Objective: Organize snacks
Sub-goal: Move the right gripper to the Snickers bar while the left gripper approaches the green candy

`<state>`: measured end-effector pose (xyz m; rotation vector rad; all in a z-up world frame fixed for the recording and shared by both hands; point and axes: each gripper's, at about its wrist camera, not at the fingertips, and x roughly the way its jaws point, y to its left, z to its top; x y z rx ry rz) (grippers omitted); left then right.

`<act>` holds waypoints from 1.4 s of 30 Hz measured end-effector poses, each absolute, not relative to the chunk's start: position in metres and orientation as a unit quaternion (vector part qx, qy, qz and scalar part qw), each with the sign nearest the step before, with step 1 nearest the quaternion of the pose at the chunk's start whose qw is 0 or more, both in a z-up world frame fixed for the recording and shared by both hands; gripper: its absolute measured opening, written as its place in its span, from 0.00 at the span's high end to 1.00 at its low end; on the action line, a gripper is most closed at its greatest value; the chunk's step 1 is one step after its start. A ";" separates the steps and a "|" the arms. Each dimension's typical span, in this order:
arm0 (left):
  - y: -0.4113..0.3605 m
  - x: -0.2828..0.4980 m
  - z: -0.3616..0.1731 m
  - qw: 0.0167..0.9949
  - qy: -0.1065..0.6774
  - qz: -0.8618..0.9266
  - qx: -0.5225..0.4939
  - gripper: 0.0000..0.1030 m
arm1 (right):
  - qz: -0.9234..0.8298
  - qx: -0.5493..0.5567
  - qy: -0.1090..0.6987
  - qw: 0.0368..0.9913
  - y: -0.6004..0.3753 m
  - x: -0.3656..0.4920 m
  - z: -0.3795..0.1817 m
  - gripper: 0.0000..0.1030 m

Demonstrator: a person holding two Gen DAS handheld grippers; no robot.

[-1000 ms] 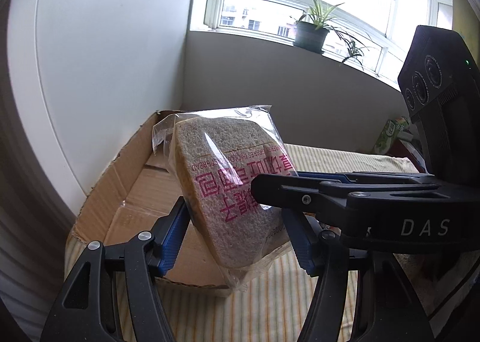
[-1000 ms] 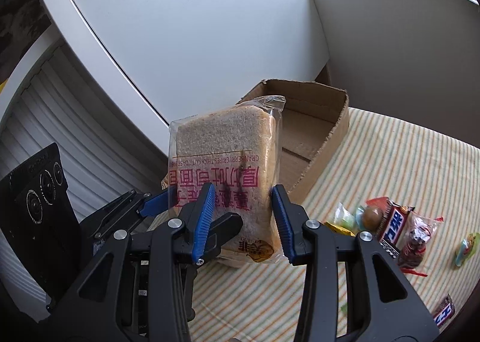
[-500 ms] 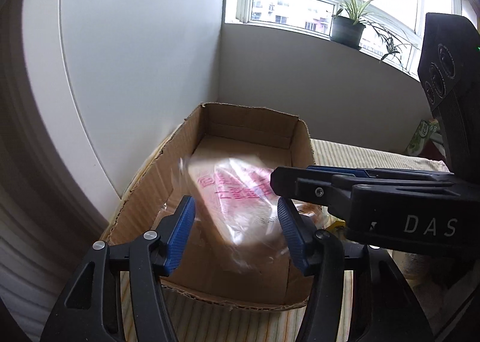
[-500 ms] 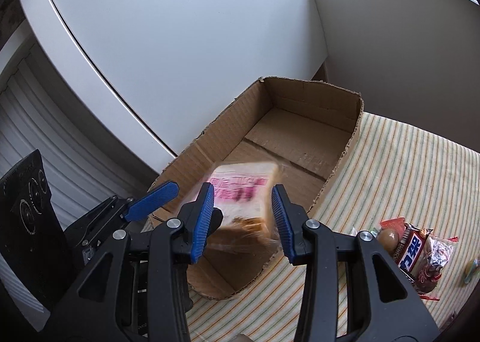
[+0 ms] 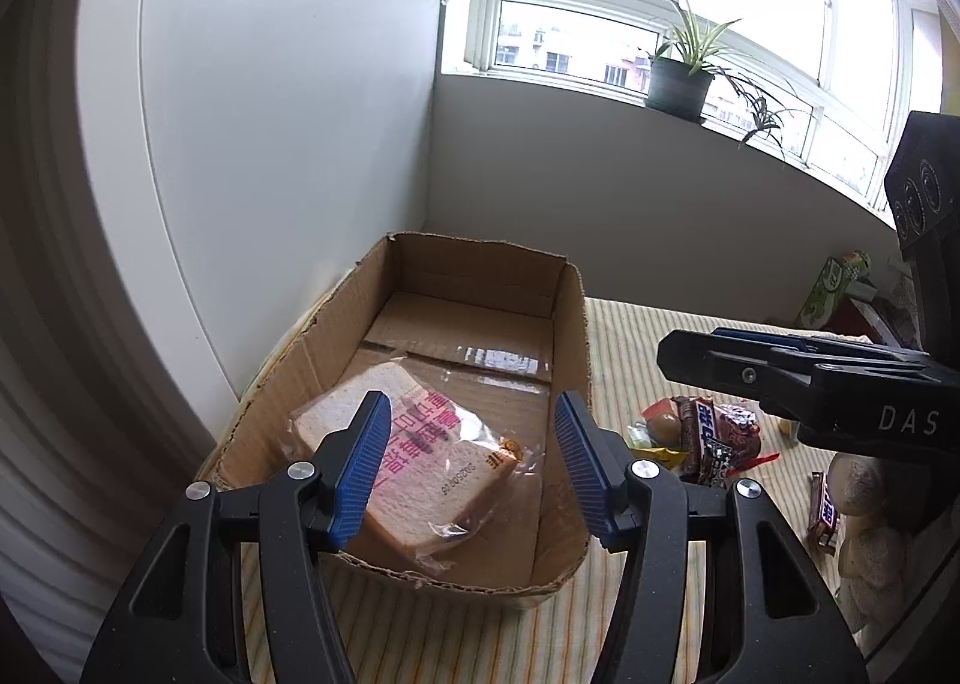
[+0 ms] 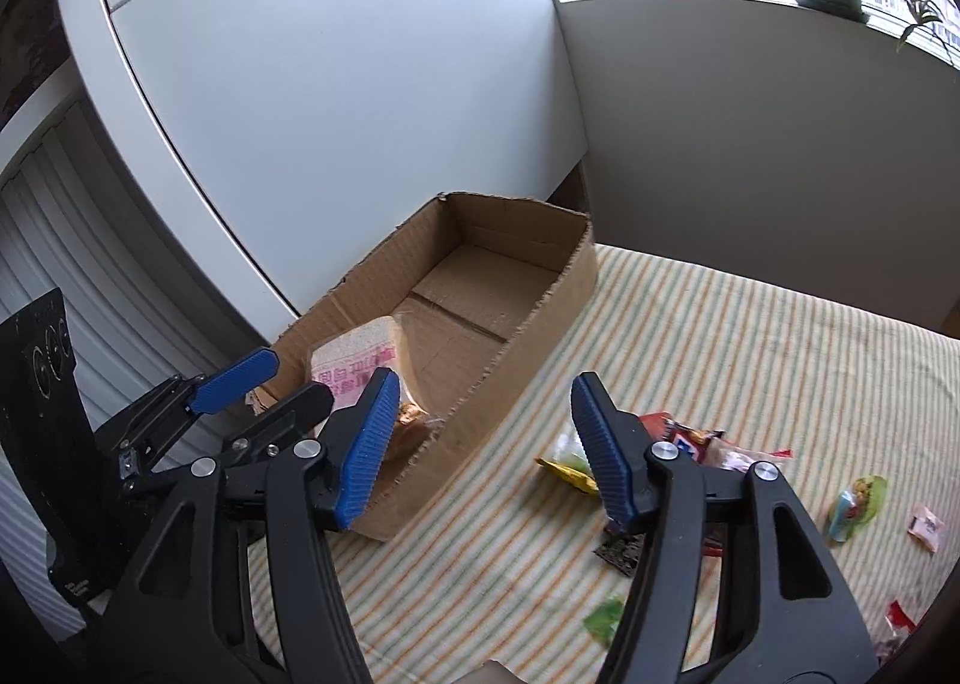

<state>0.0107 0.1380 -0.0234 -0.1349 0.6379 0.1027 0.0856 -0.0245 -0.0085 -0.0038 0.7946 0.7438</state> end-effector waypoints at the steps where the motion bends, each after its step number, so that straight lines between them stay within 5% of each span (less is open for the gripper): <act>1: 0.134 0.010 -0.023 0.947 0.312 0.048 -0.066 0.45 | 0.349 -0.001 0.377 0.858 -0.033 0.088 -0.010 0.39; 5: 0.119 0.011 -0.023 0.948 0.311 0.029 -0.064 0.45 | 0.318 -0.002 0.371 0.873 -0.071 0.090 -0.014 0.39; 9: 0.097 0.014 -0.027 0.949 0.312 -0.006 -0.052 0.45 | 0.276 -0.008 0.354 0.893 -0.111 0.087 -0.015 0.28; 13: 0.071 0.013 -0.033 0.950 0.307 -0.052 -0.029 0.37 | 0.243 -0.013 0.363 0.900 -0.147 0.084 -0.026 0.28; 25: 0.019 0.010 -0.058 0.926 0.362 -0.112 -0.005 0.37 | 0.225 -0.018 0.386 0.894 -0.208 0.040 -0.058 0.28; 42: -0.002 0.018 -0.100 0.871 0.460 -0.171 -0.039 0.38 | 0.248 0.008 0.466 0.849 -0.204 0.044 -0.107 0.44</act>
